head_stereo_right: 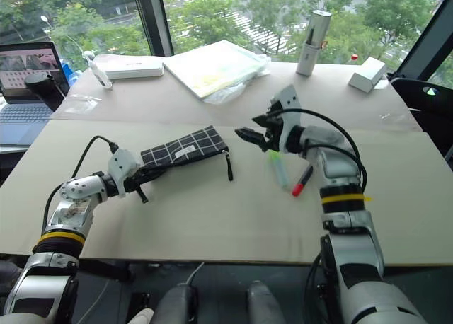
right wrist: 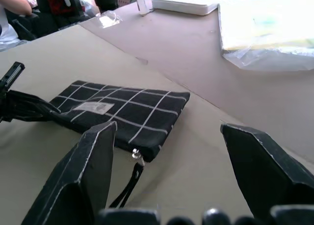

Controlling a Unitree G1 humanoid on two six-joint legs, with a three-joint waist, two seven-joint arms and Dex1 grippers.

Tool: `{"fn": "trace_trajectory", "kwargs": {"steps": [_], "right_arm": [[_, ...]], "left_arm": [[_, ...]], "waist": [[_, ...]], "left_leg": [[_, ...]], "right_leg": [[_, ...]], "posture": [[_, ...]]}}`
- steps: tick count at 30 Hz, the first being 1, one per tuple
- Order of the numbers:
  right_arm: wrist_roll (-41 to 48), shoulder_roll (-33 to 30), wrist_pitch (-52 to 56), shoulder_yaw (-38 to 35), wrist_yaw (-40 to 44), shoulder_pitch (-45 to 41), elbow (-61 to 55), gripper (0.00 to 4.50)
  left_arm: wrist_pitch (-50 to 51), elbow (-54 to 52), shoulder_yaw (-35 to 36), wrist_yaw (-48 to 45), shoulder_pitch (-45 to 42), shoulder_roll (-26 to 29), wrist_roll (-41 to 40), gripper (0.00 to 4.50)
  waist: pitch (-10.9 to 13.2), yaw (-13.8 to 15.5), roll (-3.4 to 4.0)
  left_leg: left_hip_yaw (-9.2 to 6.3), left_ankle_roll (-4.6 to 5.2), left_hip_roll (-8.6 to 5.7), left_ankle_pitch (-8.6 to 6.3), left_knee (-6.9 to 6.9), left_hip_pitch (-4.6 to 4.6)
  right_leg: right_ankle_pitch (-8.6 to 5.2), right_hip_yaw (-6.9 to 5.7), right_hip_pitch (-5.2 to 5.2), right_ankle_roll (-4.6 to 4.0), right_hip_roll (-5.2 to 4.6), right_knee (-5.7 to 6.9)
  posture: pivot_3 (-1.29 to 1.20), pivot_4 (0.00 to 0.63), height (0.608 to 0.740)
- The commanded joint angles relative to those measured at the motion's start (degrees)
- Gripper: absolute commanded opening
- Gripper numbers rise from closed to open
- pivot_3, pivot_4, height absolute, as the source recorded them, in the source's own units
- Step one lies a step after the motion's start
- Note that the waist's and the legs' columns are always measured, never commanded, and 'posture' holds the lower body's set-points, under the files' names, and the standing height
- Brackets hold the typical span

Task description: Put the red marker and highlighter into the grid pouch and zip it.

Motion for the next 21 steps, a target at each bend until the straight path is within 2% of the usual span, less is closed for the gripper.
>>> {"fn": "trace_trajectory", "kwargs": {"steps": [1, 5, 9, 21], "right_arm": [[-0.3, 1.4, 3.3, 2.4, -3.8, 3.1, -6.6, 3.79], [-1.2, 4.4, 4.1, 3.2, -8.7, 3.6, -6.2, 3.79], [-3.6, 6.5, 0.8, 3.8, -12.8, 1.1, -0.6, 3.79], [-5.1, 9.5, -5.3, 4.2, -14.1, -4.0, 10.7, 3.79]], "left_arm": [[2.8, -4.8, -0.6, 3.5, 0.1, -0.5, 1.4, 0.00], [4.5, -6.6, -1.5, 4.8, 0.1, -1.0, 1.9, 0.00], [8.2, -10.7, -2.0, 4.7, 0.0, -1.4, 1.0, 0.00], [15.6, -19.3, -2.7, 5.6, 0.7, -2.0, 0.5, 0.00]], "waist": [[0.0, 0.0, 0.01], [0.0, -0.2, 0.01], [0.0, -0.1, 0.01], [0.0, -0.1, 0.01]], "left_leg": [[0.00, 0.00, 0.00, 0.00, 0.00, 0.00], [0.00, -0.02, -0.01, 0.01, 0.00, 0.00], [0.00, -0.02, -0.01, 0.01, 0.00, -0.02], [0.00, -0.03, -0.02, 0.02, 0.01, -0.01]], "right_leg": [[0.00, 0.00, -0.02, 0.00, 0.00, 0.00], [0.00, 0.02, -0.05, 0.00, 0.02, 0.00], [0.00, 0.02, -0.04, 0.00, 0.01, -0.03], [0.00, 0.02, -0.03, 0.00, 0.01, -0.03]], "posture": [[0.00, 0.150, 0.740], [0.00, 0.150, 0.740], [0.00, 0.150, 0.740], [0.00, 0.150, 0.740]]}}
